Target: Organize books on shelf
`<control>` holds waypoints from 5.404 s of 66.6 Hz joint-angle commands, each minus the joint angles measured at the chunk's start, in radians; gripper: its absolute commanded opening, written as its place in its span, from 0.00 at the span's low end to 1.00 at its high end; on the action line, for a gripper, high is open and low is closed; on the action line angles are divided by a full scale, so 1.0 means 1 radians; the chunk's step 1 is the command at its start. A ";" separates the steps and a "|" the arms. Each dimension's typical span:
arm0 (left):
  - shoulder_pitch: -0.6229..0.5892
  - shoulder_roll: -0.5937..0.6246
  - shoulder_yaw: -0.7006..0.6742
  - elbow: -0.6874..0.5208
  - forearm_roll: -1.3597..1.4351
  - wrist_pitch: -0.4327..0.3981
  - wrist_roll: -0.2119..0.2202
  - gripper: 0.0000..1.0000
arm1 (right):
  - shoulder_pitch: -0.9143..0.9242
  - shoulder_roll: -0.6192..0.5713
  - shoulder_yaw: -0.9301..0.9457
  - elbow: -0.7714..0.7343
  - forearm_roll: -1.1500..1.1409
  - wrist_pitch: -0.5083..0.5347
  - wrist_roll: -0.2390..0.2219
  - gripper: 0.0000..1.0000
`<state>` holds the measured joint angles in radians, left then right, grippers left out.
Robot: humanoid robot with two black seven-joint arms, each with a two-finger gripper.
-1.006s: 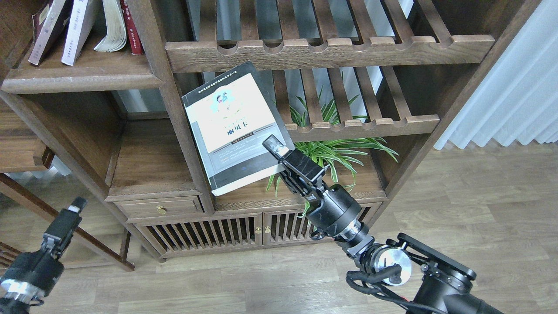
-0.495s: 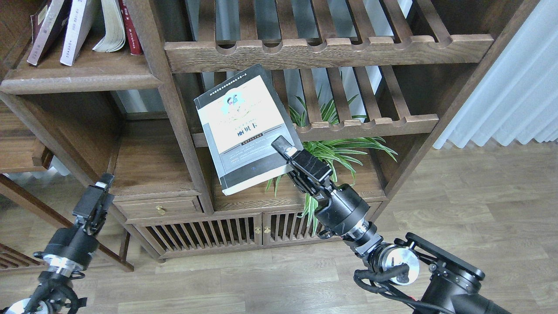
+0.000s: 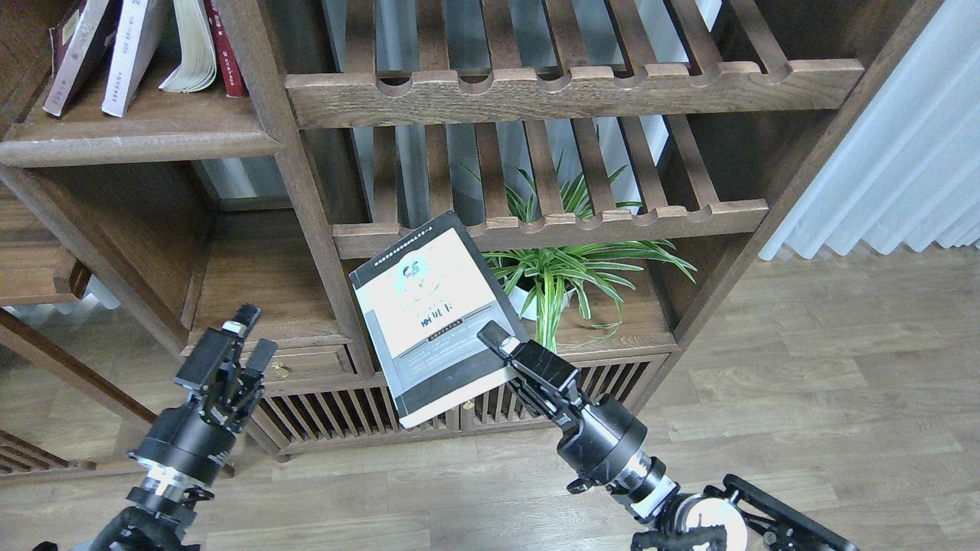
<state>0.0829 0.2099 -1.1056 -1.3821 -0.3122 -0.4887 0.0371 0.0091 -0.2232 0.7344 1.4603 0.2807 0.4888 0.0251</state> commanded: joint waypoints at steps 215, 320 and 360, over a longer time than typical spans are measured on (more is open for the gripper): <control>-0.373 0.532 -0.355 -0.003 0.306 0.000 0.265 0.01 | -0.181 0.154 0.214 -0.110 -0.140 0.000 -0.013 0.98; -1.180 0.950 0.030 0.192 0.463 0.000 0.397 0.02 | -0.070 0.202 0.217 -0.132 -0.112 0.000 -0.013 0.98; -1.468 0.709 0.276 0.459 0.662 0.000 0.429 0.04 | -0.038 0.191 0.240 -0.130 -0.095 0.000 -0.010 0.98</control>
<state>-1.3672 0.9609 -0.8317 -0.9754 0.3184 -0.4887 0.4641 -0.0289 -0.0286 0.9722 1.3299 0.1852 0.4887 0.0154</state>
